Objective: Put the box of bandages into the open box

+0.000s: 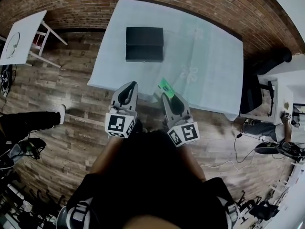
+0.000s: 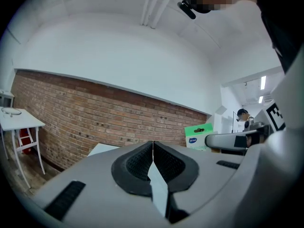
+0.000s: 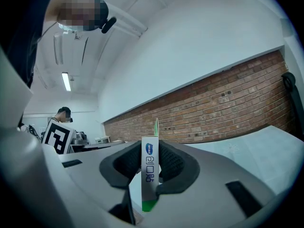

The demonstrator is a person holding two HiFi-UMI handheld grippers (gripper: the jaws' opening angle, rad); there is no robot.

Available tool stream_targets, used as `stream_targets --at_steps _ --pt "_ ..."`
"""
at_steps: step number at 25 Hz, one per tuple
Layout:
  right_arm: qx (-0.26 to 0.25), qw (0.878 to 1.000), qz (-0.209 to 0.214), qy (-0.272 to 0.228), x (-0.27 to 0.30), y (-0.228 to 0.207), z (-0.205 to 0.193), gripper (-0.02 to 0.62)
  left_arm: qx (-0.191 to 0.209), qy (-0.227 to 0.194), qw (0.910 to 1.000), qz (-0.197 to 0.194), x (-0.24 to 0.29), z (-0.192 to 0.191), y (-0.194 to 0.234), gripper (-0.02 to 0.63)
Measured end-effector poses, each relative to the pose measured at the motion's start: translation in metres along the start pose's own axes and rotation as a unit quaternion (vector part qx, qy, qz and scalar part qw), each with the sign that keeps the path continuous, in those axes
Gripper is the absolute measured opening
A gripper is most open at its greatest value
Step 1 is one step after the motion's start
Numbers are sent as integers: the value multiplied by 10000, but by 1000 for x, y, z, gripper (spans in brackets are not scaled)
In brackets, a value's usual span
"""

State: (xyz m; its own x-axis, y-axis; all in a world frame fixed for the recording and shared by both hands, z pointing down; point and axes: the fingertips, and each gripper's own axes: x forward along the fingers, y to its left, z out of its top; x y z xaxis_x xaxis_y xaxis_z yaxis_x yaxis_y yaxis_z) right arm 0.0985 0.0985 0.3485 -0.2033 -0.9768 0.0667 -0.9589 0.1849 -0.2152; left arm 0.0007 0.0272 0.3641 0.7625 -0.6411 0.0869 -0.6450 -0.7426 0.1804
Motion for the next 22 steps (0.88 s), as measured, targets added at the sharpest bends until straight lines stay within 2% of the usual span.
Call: stream_targets --at_steps 10,17,22 --pt "-35 9998 -218 -21 47 8 -5 104 -66 19 9999 -96 9 2 48 34" --pt "-85 9999 -133 7 74 -3 -3 104 -103 92 9999 -16 26 -1 61 34" --pt "-53 9999 107 87 97 -14 -7 104 -47 130 9998 132 40 -2 68 34"
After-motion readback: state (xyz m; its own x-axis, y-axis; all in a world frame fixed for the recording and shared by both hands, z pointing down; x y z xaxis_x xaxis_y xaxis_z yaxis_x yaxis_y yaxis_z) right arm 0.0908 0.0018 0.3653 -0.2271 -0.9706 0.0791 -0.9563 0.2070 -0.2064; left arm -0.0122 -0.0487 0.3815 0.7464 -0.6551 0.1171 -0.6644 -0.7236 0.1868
